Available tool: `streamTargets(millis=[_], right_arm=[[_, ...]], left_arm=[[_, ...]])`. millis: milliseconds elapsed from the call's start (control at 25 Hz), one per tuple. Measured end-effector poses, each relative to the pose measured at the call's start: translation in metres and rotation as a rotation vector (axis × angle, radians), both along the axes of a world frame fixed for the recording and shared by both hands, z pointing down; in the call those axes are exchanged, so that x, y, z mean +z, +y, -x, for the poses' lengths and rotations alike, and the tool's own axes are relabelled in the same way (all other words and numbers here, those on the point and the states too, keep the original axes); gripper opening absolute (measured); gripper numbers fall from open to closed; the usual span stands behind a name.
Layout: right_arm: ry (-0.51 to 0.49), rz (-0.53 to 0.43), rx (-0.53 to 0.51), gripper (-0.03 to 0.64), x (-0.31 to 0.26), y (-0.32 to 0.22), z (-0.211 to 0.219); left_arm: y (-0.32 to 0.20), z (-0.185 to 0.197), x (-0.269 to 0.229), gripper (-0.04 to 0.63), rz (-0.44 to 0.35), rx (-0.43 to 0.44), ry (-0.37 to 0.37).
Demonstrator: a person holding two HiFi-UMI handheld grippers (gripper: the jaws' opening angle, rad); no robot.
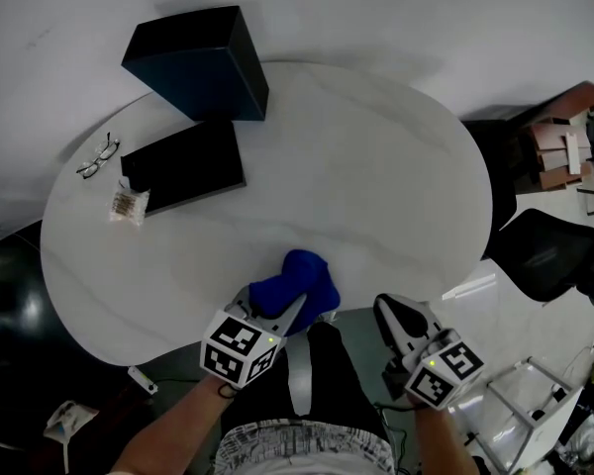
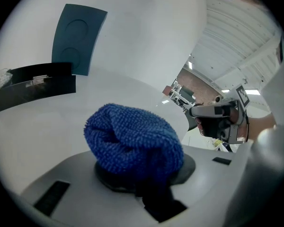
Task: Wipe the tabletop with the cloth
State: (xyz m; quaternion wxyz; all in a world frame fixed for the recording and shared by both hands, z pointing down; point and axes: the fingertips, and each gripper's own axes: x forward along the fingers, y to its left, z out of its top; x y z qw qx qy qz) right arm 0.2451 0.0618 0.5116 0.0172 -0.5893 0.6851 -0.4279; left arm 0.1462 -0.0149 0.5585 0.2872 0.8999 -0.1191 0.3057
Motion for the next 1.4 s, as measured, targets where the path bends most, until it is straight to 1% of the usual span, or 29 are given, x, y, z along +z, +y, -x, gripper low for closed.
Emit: streamTargets(millis=[280, 520, 1000, 1400], right_arm=[[0.009, -0.011, -0.013, 0.008, -0.007, -0.002, 0.003], [0.023, -0.034, -0.040, 0.008, -0.017, -0.014, 0.018], [0.079, -0.116, -0.128, 0.008, -0.060, -0.054, 0.062], [0.131, -0.195, -0.184, 0.008, -0.104, -0.080, 0.095]], left_arm=[[-0.001, 0.002, -0.008, 0.124, 0.010, -0.018, 0.029], [-0.015, 0.021, -0.026, 0.124, -0.005, -0.055, 0.083], [-0.055, 0.081, -0.083, 0.124, -0.095, -0.153, 0.163], [-0.076, 0.128, -0.130, 0.124, -0.174, -0.221, 0.214]])
